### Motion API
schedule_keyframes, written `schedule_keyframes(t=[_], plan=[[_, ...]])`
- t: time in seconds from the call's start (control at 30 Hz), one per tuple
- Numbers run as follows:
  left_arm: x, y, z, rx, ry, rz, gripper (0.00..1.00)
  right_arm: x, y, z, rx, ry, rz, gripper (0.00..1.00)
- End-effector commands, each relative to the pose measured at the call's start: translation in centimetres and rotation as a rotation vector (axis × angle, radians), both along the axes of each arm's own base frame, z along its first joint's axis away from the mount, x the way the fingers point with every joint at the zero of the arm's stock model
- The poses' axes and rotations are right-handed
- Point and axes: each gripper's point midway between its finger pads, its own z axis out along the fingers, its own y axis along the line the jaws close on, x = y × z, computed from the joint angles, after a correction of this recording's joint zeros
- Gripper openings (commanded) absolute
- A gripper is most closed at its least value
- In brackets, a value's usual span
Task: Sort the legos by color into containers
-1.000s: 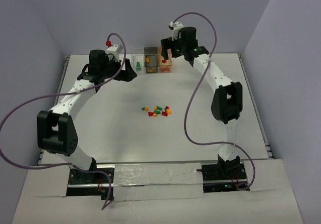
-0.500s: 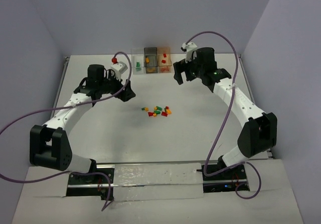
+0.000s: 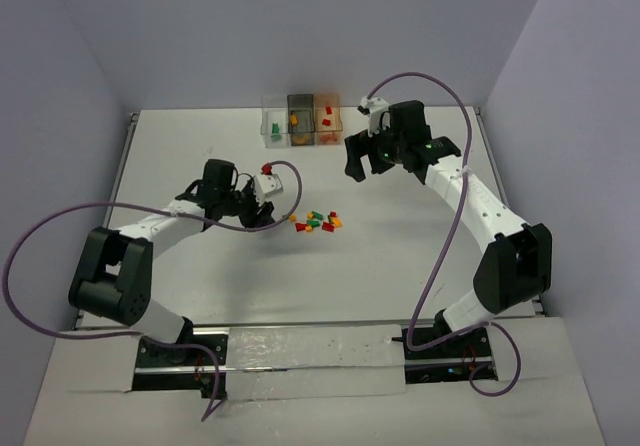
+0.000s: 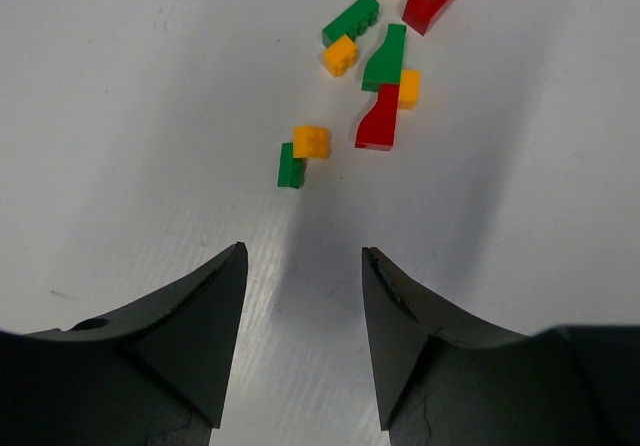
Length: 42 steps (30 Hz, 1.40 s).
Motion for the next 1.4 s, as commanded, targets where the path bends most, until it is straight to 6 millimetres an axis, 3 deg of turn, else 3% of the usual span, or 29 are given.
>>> schedule_keyframes(t=[0.0,0.5,0.93,1.37], plan=[[2.2,-2.1,1.1,-0.004,-0.144,-0.144,0.59,-0.3,0.0,0.0,0.004,0.013,-0.004,0.97],[2.6,-3.2,-3.1,0.128,-0.040,-0.254,0.58,0.5,0.3,-1.0,-0.010,0.053,0.008,0.97],[2.8,-3.6,-5.1,0.200,0.006,-0.310,0.56,0.9,-0.3,-1.5,-0.015,0.064,0.003,0.97],[3.3,-3.6,-6.0,0.231,0.023,-0.319,0.41,1.3,-0.5,-1.7,-0.017,0.067,0.001,0.96]])
